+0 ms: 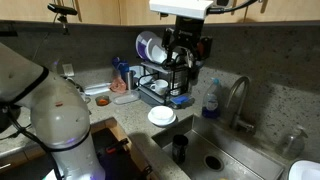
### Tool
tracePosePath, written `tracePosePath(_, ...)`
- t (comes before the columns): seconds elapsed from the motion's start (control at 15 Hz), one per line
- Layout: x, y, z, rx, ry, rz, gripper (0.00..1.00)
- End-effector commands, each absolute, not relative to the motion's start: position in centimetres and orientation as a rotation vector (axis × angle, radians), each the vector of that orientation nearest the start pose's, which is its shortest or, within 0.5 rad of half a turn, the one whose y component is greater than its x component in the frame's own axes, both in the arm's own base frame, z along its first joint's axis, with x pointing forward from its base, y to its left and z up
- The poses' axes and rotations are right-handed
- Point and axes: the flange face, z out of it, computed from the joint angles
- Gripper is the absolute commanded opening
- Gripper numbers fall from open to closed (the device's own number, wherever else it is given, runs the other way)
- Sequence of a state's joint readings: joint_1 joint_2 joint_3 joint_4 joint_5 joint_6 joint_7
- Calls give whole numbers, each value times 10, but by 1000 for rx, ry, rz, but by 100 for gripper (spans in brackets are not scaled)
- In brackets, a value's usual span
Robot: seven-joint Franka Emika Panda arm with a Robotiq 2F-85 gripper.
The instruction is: Pick up the plastic bowl from the countertop and slightly move it to the right
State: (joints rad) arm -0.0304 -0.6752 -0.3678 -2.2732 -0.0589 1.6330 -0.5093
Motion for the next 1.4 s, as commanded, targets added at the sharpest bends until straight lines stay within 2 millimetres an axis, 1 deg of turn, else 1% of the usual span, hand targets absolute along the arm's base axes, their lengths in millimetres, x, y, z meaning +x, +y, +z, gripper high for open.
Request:
tracePosePath(0.0, 315, -172, 581, -2973, -284, -103, 100)
tracePosePath(0.2, 323, -160, 576, -2946, -261, -85, 100)
tracePosePath(0.4, 330, -145, 566, -2914, -239, -70, 100)
tracePosePath(0.67, 336, -113, 553, -2878, -265, -13, 100)
tracePosePath(0.93, 339, -82, 537, -2847, -333, 65, 100)
tracePosePath(1.27, 344, -44, 514, -2820, -289, 162, 100)
tracePosePath(1.33, 343, -36, 512, -2818, -293, 191, 100)
